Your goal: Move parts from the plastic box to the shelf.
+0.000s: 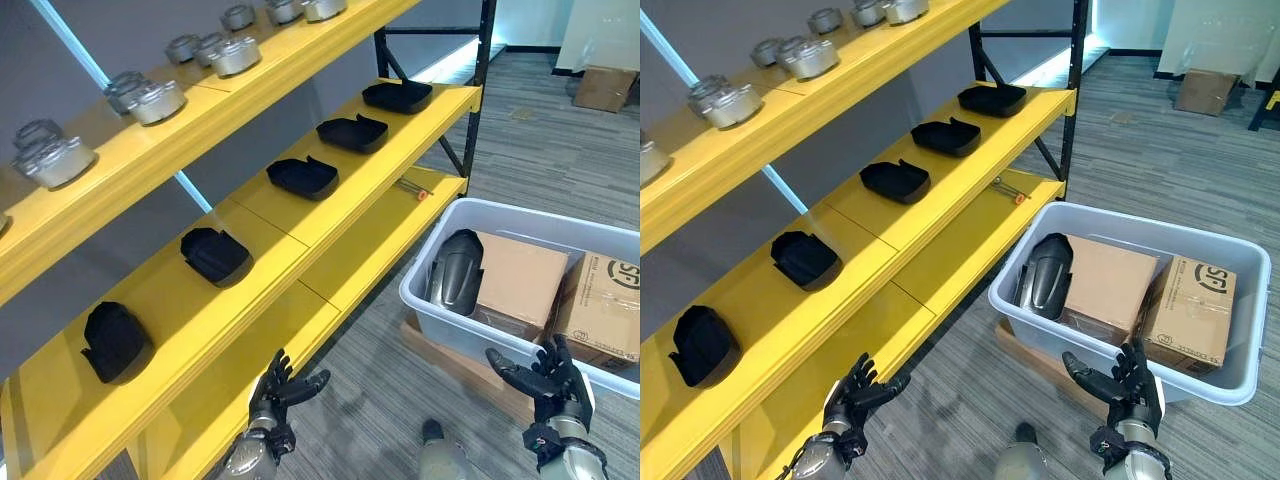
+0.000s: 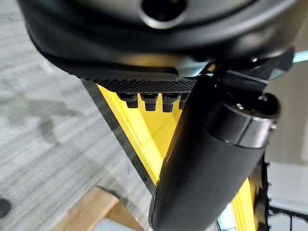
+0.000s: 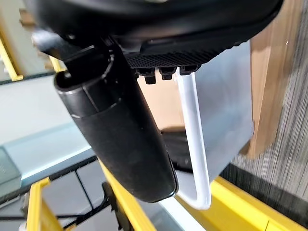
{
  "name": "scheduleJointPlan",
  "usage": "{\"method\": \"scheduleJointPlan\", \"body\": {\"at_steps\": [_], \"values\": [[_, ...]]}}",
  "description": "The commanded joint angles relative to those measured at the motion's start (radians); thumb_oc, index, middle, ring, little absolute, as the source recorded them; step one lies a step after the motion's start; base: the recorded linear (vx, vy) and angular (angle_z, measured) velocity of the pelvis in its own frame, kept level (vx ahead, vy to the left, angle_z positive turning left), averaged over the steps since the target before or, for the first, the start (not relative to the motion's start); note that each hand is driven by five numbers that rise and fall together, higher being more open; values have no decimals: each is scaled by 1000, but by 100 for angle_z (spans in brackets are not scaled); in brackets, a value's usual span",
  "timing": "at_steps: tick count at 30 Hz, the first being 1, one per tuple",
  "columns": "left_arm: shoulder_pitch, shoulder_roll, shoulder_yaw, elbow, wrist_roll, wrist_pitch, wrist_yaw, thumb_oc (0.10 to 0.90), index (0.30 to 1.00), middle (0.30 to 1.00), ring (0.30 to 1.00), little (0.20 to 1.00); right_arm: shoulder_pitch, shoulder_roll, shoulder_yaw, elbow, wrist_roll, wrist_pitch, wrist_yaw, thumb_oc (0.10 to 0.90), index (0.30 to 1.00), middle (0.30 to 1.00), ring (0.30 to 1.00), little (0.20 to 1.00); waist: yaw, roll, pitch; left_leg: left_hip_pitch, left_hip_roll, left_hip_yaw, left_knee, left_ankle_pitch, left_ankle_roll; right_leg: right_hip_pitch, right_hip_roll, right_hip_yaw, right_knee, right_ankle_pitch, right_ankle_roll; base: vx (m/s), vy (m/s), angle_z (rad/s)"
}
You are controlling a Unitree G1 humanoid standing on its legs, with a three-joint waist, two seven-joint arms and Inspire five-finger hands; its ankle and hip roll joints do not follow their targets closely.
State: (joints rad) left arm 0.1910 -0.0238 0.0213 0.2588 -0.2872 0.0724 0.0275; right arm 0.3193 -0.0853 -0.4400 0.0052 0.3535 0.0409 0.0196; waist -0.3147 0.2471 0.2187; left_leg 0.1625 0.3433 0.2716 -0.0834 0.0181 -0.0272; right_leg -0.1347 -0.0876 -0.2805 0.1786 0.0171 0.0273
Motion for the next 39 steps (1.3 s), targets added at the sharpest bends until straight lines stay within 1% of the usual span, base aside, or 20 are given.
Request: {"method": "scheduleJointPlan", "body": {"at_steps": [1, 2, 3, 5, 6, 7, 8, 9, 10, 11, 12, 13, 14, 15, 16, 17, 19, 20, 23, 39], "values": [[-128, 71, 36, -169, 53, -125, 27, 900, 1000, 1000, 1000, 1000, -24, 35, -27, -161, -15, -126, -4, 900, 1000, 1000, 1000, 1000, -31, -102, 40, 128, 25, 11, 194, 59, -46, 147, -40, 50, -107, 72, 4, 25, -296, 1], [-145, 77, 34, -174, 48, -128, 34, 900, 1000, 1000, 1000, 1000, -23, 22, -7, -160, -16, -129, -17, 900, 1000, 1000, 1000, 1000, -17, -141, 59, 89, 22, -26, 310, 45, -41, 177, -44, 56, -123, 79, -2, 12, -387, -13], [-152, 80, 37, -180, 49, -129, 38, 900, 1000, 1000, 1000, 1000, -31, 15, -1, -161, -17, -131, -24, 900, 1000, 1000, 1000, 1000, -8, -159, 74, 51, 15, -51, 375, 32, -38, 187, -48, 59, -131, 84, -5, -3, -373, -20], [-148, 80, 59, -190, 39, -128, 46, 900, 1000, 1000, 1000, 1000, -49, 7, 18, -157, -17, -137, -35, 900, 1000, 1000, 1000, 1000, 8, -179, 101, -9, -24, -116, 462, -3, -36, 203, -34, 77, -154, 82, -14, -2, -202, -44], [-145, 80, 81, -198, 29, -130, 48, 900, 1000, 1000, 1000, 1000, -60, 1, 28, -158, -23, -138, -41, 900, 1000, 1000, 1000, 1000, 23, -182, 114, -62, -88, -152, 462, -29, -41, 211, -18, 109, -171, 76, -25, 14, -91, -56], [-145, 80, 81, -198, 29, -130, 48, 900, 1000, 1000, 1000, 1000, -60, 1, 28, -158, -23, -138, -41, 900, 1000, 1000, 1000, 1000, 22, -183, 112, -65, -89, -152, 462, -28, -41, 209, -19, 108, -171, 76, -25, 40, -73, -43], [-142, 78, 98, -198, 20, -130, 50, 900, 1000, 1000, 1000, 1000, -74, 4, 50, -150, -21, -138, -42, 900, 1000, 1000, 1000, 1000, 51, -183, 122, -114, -158, -197, 427, -46, -32, 222, 11, 156, -192, 67, -37, 56, -100, -64], [-136, 82, 117, -198, 12, -131, 52, 900, 1000, 1000, 1000, 1000, -79, 3, 63, -140, -23, -138, -40, 900, 1000, 1000, 1000, 1000, 80, -196, 125, -145, -166, -195, 366, -57, -12, 229, 21, 185, -208, 65, -38, 101, -158, -98], [-91, 88, 137, -205, 11, -131, 57, 900, 1000, 1000, 1000, 1000, -58, 8, 80, -132, -23, -136, -32, 900, 1000, 1000, 1000, 1000, 124, -205, 117, -201, -176, -218, 205, -35, 7, 230, 41, 229, -219, 76, -38, 113, -96, -144], [-83, 82, 148, -202, 15, -130, 61, 900, 1000, 1000, 1000, 1000, -71, 4, 94, -119, -25, -136, -35, 900, 1000, 1000, 1000, 1000, 151, -197, 116, -230, -214, -243, 148, -17, 7, 238, 54, 251, -228, 77, -39, 94, -35, -145], [-83, 82, 148, -202, 15, -130, 61, 900, 1000, 1000, 1000, 1000, -71, 4, 94, -118, -25, -136, -35, 900, 1000, 1000, 1000, 1000, 150, -198, 115, -231, -214, -243, 146, -14, 7, 237, 53, 250, -228, 77, -39, 171, 68, -139], [-79, 89, 184, -187, 9, -130, 64, 900, 1000, 1000, 1000, 1000, -111, -10, 136, -86, -28, -135, -35, 900, 1000, 1000, 1000, 1000, 248, -195, 124, -317, -279, -339, 68, 18, 22, 263, 85, 351, -238, 77, -35, 156, 60, -108], [-72, 88, 195, -190, 8, -130, 66, 900, 1000, 1000, 1000, 1000, -119, -12, 151, -88, -31, -135, -34, 900, 1000, 1000, 1000, 1000, 273, -194, 120, -344, -278, -383, 42, 36, 25, 264, 98, 386, -233, 79, -37, 158, 59, -117], [-71, 88, 195, -190, 8, -130, 66, 900, 1000, 1000, 1000, 1000, -119, -12, 151, -88, -31, -135, -34, 900, 1000, 1000, 1000, 1000, 276, -195, 120, -341, -277, -379, 39, 36, 25, 264, 97, 389, -232, 79, -37, 76, 50, -257], [-59, 79, 211, -193, 10, -131, 70, 900, 1000, 1000, 1000, 1000, -134, -14, 171, -82, -33, -135, -33, 900, 1000, 1000, 1000, 1000, 307, -197, 109, -378, -284, -425, 36, 51, 26, 266, 105, 426, -226, 82, -37, 137, 148, -314], [-24, 57, 231, -188, -13, -129, 70, 900, 1000, 1000, 1000, 1000, -123, -3, 182, -67, -24, -129, -5, 900, 1000, 1000, 1000, 1000, 326, -191, 72, -293, -233, -389, 25, 65, 17, 251, 117, 450, -207, 82, -41, 134, 148, -284], [-18, 45, 218, -183, -10, -134, 73, 900, 1000, 1000, 1000, 1000, -95, -8, 164, -74, -31, -131, -4, 900, 1000, 1000, 1000, 1000, 318, -191, 51, -308, -218, -356, 37, 74, 4, 239, 105, 440, -206, 91, -43, 129, 163, -71], [-1, 52, 208, -173, -7, -135, 61, 900, 1000, 1000, 1000, 1000, -64, 11, 145, -86, -19, -124, 16, 900, 1000, 1000, 1000, 1000, 304, -191, 20, -295, -231, -356, 46, 79, 0, 240, 91, 434, -213, 97, -46, 200, 204, -21], [6, 61, 214, -181, -5, -132, 54, 900, 1000, 1000, 1000, 1000, -45, 17, 127, -104, -22, -120, 21, 900, 1000, 1000, 1000, 1000, 288, -198, -8, -269, -233, -341, 41, 69, -3, 240, 70, 433, -216, 94, -46, 163, 146, -14], [5, 86, 203, -173, -9, -131, 37, 900, 1000, 1000, 1000, 1000, -62, 48, 108, -81, -23, -115, 26, 900, 1000, 1000, 1000, 1000, 264, -215, -52, -177, -250, -286, -3, 36, -3, 200, 9, 433, -224, 78, -35, 73, 98, -15]]}}
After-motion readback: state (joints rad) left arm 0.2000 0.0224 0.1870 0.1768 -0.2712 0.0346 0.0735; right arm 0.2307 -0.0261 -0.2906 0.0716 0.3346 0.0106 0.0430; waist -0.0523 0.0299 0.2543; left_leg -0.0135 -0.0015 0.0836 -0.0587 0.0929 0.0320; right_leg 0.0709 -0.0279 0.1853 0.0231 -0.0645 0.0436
